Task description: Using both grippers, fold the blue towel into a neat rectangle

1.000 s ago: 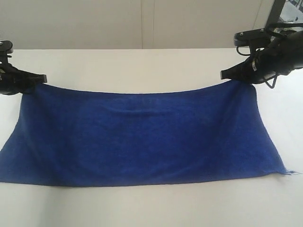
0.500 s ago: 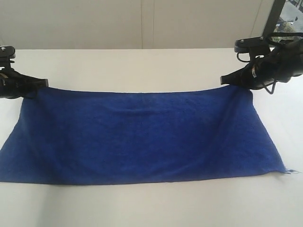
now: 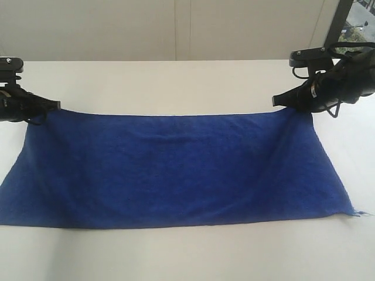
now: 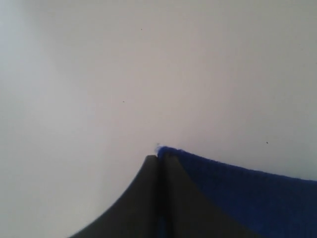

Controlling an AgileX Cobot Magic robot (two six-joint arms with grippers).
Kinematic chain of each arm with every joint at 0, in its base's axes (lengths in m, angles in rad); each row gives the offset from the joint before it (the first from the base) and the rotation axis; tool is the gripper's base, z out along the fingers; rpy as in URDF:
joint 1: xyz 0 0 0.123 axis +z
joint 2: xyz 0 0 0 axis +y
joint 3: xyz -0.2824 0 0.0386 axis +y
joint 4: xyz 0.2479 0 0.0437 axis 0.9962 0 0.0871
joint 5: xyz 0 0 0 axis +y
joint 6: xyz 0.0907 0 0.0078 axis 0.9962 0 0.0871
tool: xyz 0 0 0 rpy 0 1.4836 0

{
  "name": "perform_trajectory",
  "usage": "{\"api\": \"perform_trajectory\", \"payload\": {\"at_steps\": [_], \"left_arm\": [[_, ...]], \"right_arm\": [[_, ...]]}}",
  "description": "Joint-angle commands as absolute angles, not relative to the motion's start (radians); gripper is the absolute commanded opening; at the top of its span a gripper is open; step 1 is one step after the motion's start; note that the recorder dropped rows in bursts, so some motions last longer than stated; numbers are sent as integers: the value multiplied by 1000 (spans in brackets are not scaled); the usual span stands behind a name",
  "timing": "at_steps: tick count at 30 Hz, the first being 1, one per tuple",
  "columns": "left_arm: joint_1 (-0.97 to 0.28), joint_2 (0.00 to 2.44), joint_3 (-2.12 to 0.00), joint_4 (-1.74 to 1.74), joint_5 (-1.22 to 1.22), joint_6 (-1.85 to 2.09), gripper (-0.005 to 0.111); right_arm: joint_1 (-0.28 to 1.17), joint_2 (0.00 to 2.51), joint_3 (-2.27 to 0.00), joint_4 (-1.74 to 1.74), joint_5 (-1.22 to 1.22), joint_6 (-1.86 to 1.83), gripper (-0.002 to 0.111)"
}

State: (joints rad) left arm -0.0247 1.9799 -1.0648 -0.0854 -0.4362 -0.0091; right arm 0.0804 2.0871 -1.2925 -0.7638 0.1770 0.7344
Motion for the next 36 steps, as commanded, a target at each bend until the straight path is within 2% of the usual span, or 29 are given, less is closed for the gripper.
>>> {"api": "perform_trajectory", "payload": {"at_steps": [1,3,6,12,16,18,21,25,27,29,32,36], "left_arm": [[-23,1980,-1061,-73,-447,27,33],[-23,1980,-1061,-73,-453,27,45],[-23,1969,-1061,-75,-461,27,54],[-23,1901,-1061,-82,-476,78,55],[-23,1856,-1061,-82,-464,139,55],[-23,1837,-1061,-82,-421,139,54],[-23,1802,-1061,-82,-297,136,47],[-23,1768,-1061,-82,-137,154,17],[-23,1758,-1061,-82,-98,161,3],[-23,1744,-1077,-82,0,157,0],[-23,1742,-1137,-89,335,153,0],[-23,1755,-1140,-104,458,151,0]], "right_arm": [[73,2086,-1295,-771,170,740,40],[73,2086,-1295,-771,178,740,41],[73,2080,-1304,-771,221,744,41],[64,2047,-1358,-771,404,855,41],[62,2017,-1365,-747,423,861,41],[62,2001,-1365,-704,440,858,37],[62,1981,-1379,-591,492,745,21],[58,1979,-1446,-339,604,412,0],[58,1984,-1474,-242,654,258,0],[58,2006,-1502,-134,720,138,0],[58,2055,-1504,-106,735,112,0],[58,2130,-1504,-108,711,111,0]]}}
